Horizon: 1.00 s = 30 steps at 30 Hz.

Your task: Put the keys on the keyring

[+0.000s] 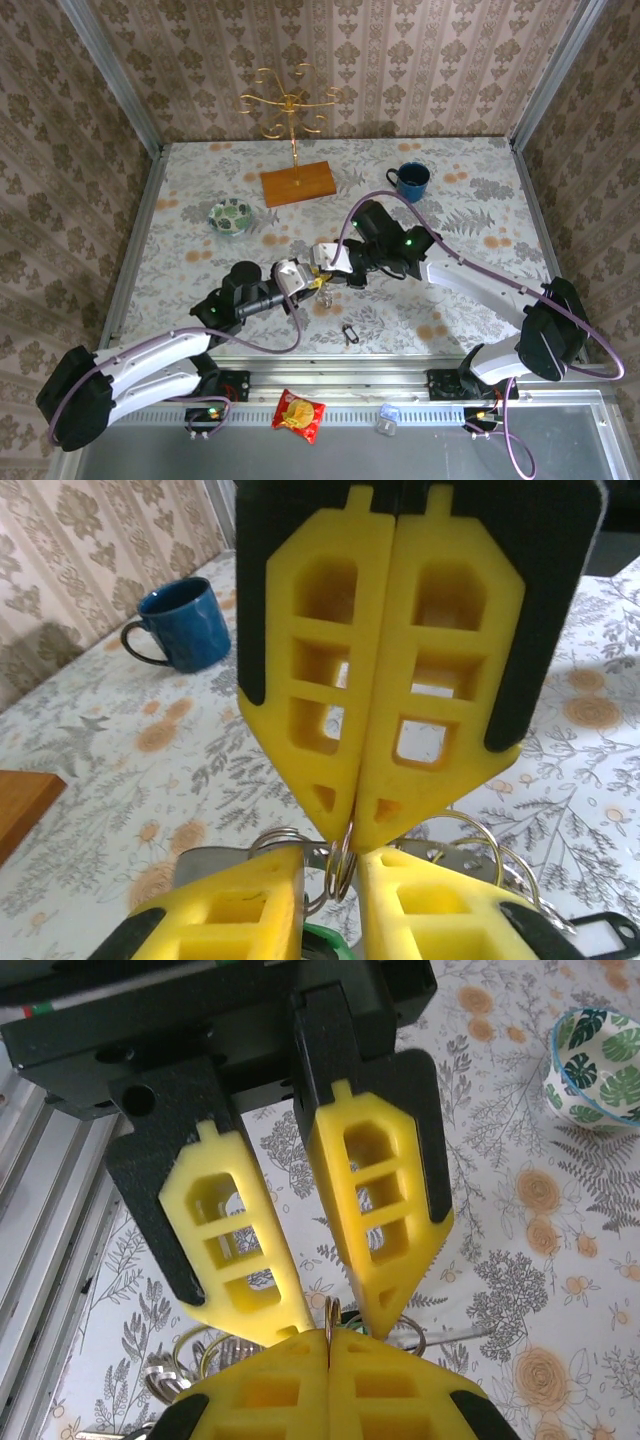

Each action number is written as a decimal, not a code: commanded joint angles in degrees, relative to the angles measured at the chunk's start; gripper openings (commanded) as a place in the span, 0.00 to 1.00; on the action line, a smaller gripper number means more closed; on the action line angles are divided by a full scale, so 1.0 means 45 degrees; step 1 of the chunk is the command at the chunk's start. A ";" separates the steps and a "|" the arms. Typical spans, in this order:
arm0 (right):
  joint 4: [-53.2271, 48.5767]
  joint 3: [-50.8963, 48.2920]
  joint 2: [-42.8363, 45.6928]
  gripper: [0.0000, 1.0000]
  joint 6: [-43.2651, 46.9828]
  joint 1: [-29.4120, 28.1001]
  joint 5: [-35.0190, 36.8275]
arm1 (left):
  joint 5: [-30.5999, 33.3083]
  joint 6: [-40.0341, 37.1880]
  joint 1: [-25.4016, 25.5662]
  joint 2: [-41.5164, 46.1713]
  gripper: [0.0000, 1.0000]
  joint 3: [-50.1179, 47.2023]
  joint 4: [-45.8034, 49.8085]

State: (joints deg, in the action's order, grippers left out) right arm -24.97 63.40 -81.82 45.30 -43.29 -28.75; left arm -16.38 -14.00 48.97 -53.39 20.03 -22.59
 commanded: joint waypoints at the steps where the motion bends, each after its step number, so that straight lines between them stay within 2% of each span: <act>1: -0.0173 0.0523 -0.0062 0.00 0.0378 -0.0302 -0.0603 | -0.0553 -0.0345 -0.0082 -0.0243 0.13 0.0548 0.0068; 4: -0.0133 0.0350 0.0045 0.00 0.0474 -0.0271 -0.0869 | -0.0612 -0.0497 -0.0104 -0.0247 0.00 0.0540 -0.0113; 5: 0.0025 0.0185 0.0104 0.02 0.0385 -0.0186 -0.0957 | -0.0617 -0.0521 -0.0122 -0.0219 0.00 0.0496 -0.0200; 7: 0.0810 -0.0408 0.0397 0.20 -0.0197 0.0324 -0.1517 | -0.0598 -0.0521 -0.0142 -0.0115 0.00 0.0372 -0.0338; 8: 0.1270 -0.0704 0.0391 0.24 -0.0535 0.0661 -0.1889 | -0.0598 -0.0522 -0.0157 -0.0068 0.00 0.0323 -0.0379; 12: 0.2483 -0.1802 0.1033 0.28 -0.1134 0.1308 -0.2361 | -0.0714 -0.0320 -0.0226 0.0036 0.00 -0.0050 -0.0960; 22: 0.3186 -0.2074 0.0842 0.26 -0.1082 0.1148 -0.2450 | -0.1084 -0.0092 -0.0297 -0.0060 0.00 -0.0135 -0.1319; 25: 0.3018 -0.1923 0.0708 0.19 -0.0951 0.1057 -0.2425 | -0.1163 -0.0053 -0.0307 -0.0109 0.00 -0.0172 -0.1436; 30: 0.2446 -0.1670 0.0567 0.00 -0.0588 0.0963 -0.2360 | -0.1164 -0.0053 -0.0317 -0.0092 0.00 -0.0174 -0.1523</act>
State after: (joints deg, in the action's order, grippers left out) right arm -12.45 54.50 -78.50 41.10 -38.24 -38.15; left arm -20.23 -15.00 47.90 -54.28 19.46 -26.15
